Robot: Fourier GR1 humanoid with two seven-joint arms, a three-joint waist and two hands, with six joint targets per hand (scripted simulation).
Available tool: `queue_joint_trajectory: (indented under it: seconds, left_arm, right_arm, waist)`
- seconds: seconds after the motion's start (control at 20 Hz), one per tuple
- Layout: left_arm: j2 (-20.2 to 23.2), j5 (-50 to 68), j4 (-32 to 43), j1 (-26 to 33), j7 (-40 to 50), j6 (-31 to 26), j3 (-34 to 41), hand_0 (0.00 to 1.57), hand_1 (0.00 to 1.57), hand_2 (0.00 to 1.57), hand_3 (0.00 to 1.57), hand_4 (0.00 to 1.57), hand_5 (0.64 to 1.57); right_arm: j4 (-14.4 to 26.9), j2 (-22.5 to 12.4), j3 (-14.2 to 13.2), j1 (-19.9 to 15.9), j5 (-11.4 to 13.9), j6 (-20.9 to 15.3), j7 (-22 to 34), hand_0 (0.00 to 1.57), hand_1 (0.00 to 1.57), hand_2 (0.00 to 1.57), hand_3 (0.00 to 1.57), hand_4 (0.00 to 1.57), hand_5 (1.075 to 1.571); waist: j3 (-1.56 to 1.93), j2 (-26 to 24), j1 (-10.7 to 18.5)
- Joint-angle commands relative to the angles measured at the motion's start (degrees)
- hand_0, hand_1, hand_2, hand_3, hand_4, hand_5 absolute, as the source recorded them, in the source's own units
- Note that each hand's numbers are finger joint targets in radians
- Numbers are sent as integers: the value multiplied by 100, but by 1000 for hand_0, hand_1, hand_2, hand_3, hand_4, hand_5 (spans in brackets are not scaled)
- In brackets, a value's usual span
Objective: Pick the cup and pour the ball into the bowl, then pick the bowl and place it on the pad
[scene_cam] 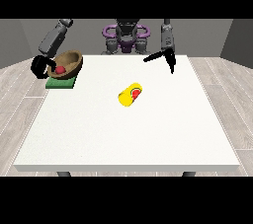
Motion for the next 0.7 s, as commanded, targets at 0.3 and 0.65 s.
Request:
queue_joint_trajectory:
  seconds: [0.3, 0.65]
  left_arm:
    - [-132, -267, -1164, 108, 605, 162, -371, 0, 0, 0, 0, 0, 1563]
    - [76, -312, -1836, 404, 647, 76, -374, 0, 0, 0, 0, 0, 1563]
  right_arm:
    - [494, -560, -11, 42, 308, 206, -894, 1571, 1571, 1571, 0, 1037, 1569]
    - [817, -1087, -349, -311, 31, 603, -771, 1571, 1571, 1571, 212, 1007, 1571]
  waist:
    - [2, 522, 39]
    - [1, 775, 6]
